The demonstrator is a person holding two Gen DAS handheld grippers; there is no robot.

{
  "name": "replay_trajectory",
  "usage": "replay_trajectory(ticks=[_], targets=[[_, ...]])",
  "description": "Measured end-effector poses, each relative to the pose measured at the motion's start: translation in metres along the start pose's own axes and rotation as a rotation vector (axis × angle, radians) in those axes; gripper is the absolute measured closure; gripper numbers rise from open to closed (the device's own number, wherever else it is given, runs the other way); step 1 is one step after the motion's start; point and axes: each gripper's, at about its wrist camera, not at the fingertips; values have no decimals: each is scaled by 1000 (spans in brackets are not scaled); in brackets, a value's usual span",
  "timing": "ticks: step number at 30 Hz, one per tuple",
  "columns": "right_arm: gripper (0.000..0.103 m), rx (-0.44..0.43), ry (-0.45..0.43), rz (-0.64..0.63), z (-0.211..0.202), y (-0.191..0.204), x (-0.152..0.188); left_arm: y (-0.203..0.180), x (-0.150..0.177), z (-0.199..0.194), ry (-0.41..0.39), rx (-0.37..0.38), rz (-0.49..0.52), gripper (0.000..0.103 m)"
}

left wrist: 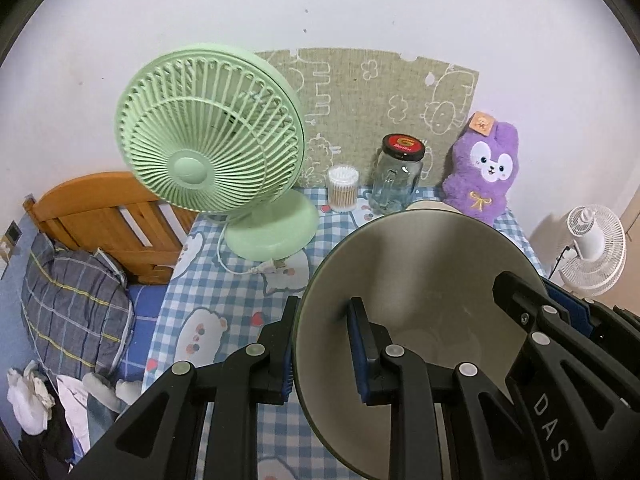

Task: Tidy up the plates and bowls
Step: 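Lift the green-rimmed bowl off the table with both tools, then carry the green-rimmed bowl toward the large beige bowl with both tools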

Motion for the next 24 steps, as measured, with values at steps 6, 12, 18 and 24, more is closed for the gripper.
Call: replay_trajectory(ticks=[6, 12, 18, 24], targets=[[83, -7, -10, -21, -26, -5, 19, -4, 19, -28, -9, -6, -14, 82], [83, -11, -9, -41, -46, -15, 43, -11, 41, -48, -10, -14, -18, 82], [83, -12, -9, -53, -61, -25, 66, -21, 65, -64, -15, -17, -17, 82], [83, -12, -3, -59, -68, -36, 89, -30, 89, -74, -8, -19, -19, 82]])
Point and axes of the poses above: each gripper's, at about its wrist camera, not at the fingertips, and z roughly the way its jaws point, y to its left, x to its underside, and after that the axes turned 11 degrees about z, right-handed
